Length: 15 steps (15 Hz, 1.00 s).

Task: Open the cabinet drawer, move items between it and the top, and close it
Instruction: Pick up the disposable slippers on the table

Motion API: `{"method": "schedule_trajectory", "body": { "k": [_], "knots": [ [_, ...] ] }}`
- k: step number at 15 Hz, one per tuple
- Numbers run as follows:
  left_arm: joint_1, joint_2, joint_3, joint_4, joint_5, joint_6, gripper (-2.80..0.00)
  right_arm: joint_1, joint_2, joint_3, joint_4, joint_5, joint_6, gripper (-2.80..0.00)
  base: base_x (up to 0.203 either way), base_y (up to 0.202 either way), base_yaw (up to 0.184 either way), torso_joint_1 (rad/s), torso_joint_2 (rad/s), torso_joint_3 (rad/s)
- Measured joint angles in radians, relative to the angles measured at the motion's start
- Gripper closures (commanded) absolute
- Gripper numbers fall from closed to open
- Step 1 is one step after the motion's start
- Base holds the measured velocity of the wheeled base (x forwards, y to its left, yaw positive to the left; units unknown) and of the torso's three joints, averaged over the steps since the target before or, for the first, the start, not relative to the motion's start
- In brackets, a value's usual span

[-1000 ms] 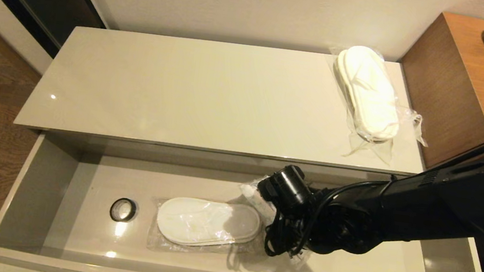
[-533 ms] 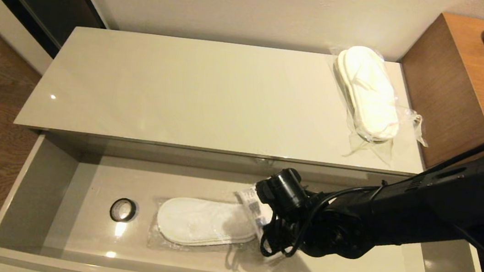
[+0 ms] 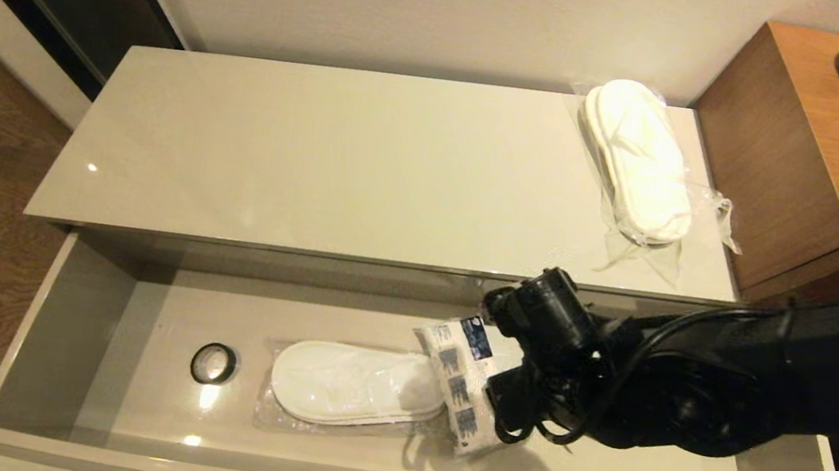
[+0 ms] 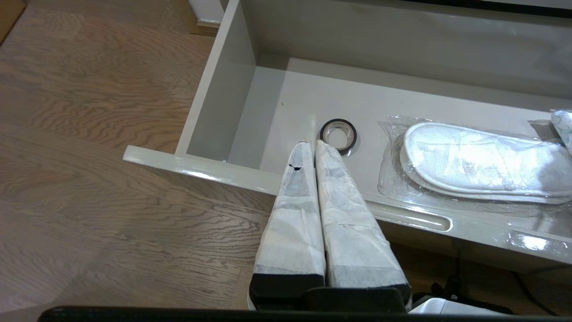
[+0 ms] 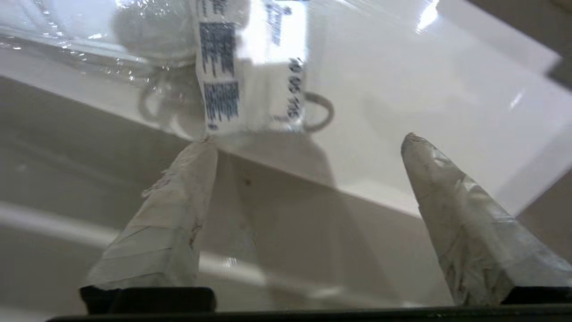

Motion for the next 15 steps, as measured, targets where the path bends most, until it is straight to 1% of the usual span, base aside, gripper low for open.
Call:
{"method": "schedule_trajectory", "body": {
  "k": [2,3,5,6,8,10,11,13,15],
  "knots": [
    [0.000,0.000,0.000,0.000,0.000,0.000,0.00,-0.001,-0.101,0.019,0.073,0.000,0.037,-2.80,0.000,0.000,0.000,0.000,0.00,0.000],
    [0.000,0.000,0.000,0.000,0.000,0.000,0.00,-0.005,-0.151,0.021,0.114,-0.003,0.049,0.00,0.000,0.000,0.000,0.000,0.00,0.000],
    [0.000,0.000,0.000,0.000,0.000,0.000,0.00,-0.032,-0.242,-0.002,0.198,-0.020,0.052,0.00,0.000,0.000,0.000,0.000,0.00,0.000],
    [0.000,0.000,0.000,0.000,0.000,0.000,0.00,-0.057,-0.275,-0.032,0.243,-0.033,0.047,0.00,0.000,0.000,0.000,0.000,0.00,0.000],
    [0.000,0.000,0.000,0.000,0.000,0.000,0.00,-0.123,-0.303,-0.116,0.291,-0.070,0.018,0.00,0.000,0.000,0.000,0.000,0.00,0.000],
    [0.000,0.000,0.000,-0.001,0.000,0.000,0.00,-0.195,-0.291,-0.216,0.297,-0.121,-0.031,0.00,0.000,0.000,0.000,0.000,0.00,0.000],
    [0.000,0.000,0.000,-0.001,0.000,0.000,0.00,-0.224,-0.272,-0.269,0.297,-0.133,-0.058,0.00,0.000,0.000,0.000,0.000,0.00,0.000],
    [0.000,0.000,0.000,0.000,0.000,0.000,0.00,-0.264,-0.220,-0.362,0.296,-0.153,-0.111,0.00,0.000,0.000,0.000,0.000,0.00,0.000],
    [0.000,0.000,0.000,0.000,0.000,0.000,0.00,-0.281,-0.157,-0.437,0.294,-0.172,-0.169,0.00,0.000,0.000,0.000,0.000,0.00,0.000]
  ]
}}
